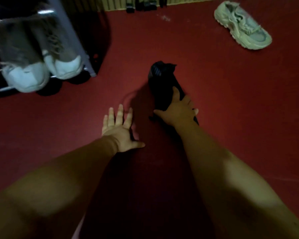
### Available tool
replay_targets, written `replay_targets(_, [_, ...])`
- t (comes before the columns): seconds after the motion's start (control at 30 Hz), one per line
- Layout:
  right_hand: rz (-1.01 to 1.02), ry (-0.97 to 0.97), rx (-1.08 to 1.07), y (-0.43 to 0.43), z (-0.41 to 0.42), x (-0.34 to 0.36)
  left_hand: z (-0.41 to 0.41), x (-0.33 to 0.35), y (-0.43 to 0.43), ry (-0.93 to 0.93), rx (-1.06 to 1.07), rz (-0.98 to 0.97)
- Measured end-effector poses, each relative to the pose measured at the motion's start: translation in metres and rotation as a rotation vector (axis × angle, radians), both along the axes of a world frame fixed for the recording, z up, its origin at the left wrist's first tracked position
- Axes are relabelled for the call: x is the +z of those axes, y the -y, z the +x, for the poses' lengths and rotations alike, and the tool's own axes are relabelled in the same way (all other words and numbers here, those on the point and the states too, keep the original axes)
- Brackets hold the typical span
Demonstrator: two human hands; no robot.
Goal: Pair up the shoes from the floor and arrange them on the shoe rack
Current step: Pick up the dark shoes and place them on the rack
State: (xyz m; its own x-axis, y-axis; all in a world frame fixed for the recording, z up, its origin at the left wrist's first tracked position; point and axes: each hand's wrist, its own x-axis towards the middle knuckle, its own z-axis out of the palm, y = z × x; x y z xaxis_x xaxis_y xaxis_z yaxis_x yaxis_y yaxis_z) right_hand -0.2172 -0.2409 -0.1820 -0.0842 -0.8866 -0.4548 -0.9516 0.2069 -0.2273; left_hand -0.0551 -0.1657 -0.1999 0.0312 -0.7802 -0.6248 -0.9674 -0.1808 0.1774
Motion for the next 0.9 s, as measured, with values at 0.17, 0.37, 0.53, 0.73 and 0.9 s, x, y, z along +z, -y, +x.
replay_targets(0.17, [0.010, 0.027, 0.054, -0.043, 0.076, 0.008, 0.097, 0.006, -0.073, 0.143, 0.015, 0.034])
replay_targets(0.37, [0.046, 0.004, 0.121, -0.103, 0.153, 0.010, 0.190, 0.025, -0.149, 0.261, 0.044, 0.147])
replay_targets(0.53, [0.039, -0.028, 0.112, -0.138, 0.202, 0.014, 0.241, 0.033, -0.198, 0.246, 0.121, 0.141])
replay_targets(0.73, [0.041, 0.015, 0.136, -0.194, 0.282, 0.013, 0.294, 0.042, -0.246, 0.246, 0.161, 0.099])
replay_targets(0.9, [0.084, 0.025, 0.269, -0.230, 0.361, 0.019, 0.350, 0.043, -0.288, 0.287, 0.277, 0.094])
